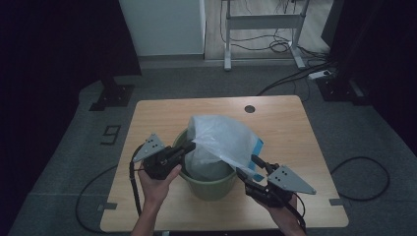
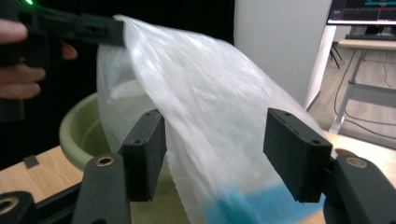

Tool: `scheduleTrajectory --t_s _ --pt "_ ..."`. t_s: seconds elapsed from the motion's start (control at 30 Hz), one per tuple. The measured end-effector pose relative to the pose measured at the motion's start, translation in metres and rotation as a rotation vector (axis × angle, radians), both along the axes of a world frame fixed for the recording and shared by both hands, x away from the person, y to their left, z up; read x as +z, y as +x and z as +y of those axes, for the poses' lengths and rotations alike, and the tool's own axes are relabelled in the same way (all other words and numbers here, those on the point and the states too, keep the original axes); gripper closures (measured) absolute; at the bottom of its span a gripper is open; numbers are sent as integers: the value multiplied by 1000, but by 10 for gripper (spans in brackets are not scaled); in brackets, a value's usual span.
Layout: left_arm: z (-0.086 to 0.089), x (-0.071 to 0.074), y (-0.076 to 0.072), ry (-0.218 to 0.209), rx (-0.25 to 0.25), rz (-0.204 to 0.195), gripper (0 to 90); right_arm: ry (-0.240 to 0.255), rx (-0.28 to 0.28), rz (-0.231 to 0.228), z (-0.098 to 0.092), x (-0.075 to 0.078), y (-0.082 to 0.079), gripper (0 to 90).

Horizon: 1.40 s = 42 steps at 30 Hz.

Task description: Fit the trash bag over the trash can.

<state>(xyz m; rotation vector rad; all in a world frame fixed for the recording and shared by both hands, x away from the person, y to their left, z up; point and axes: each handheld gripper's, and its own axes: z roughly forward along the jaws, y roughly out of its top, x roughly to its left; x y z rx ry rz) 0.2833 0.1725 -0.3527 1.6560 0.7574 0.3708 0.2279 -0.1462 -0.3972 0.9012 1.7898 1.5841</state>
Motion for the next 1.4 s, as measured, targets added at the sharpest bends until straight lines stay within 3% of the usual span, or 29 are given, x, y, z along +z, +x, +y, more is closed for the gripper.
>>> scheduleTrajectory --t_s 0.13,0.2,0.23,0.27,0.4,0.5,0.77,0.87,1.0,1.07,1.4 --pt "8 -1 0 -12 7 6 900 -2 -23 22 -5 -10 1 426" --pt "11 -2 -1 -17 10 10 900 -11 -47 33 -8 -15 3 513" --pt "13 -2 -1 -18 10 12 900 4 -44 46 -12 -18 5 660" --pt "14 -3 -1 -19 8 14 900 4 -44 46 -12 -18 5 660" --pt "18 -5 -2 -17 3 21 900 33 -51 27 -18 -16 7 824" --pt "20 -7 -3 -17 -6 24 900 44 -29 -3 -19 -6 9 890" --pt "20 -5 -11 16 -43 11 762 27 -1 -57 -11 14 16 892" --pt "19 -3 -15 38 -51 5 653 23 6 -57 -7 16 19 892" --pt "17 1 -19 78 -38 -7 428 11 26 -55 -3 13 21 893" --pt "16 3 -20 87 -32 -19 381 6 32 -50 -2 11 22 893" --pt "10 14 -7 79 -32 -30 338 -5 57 -48 -1 13 23 893"
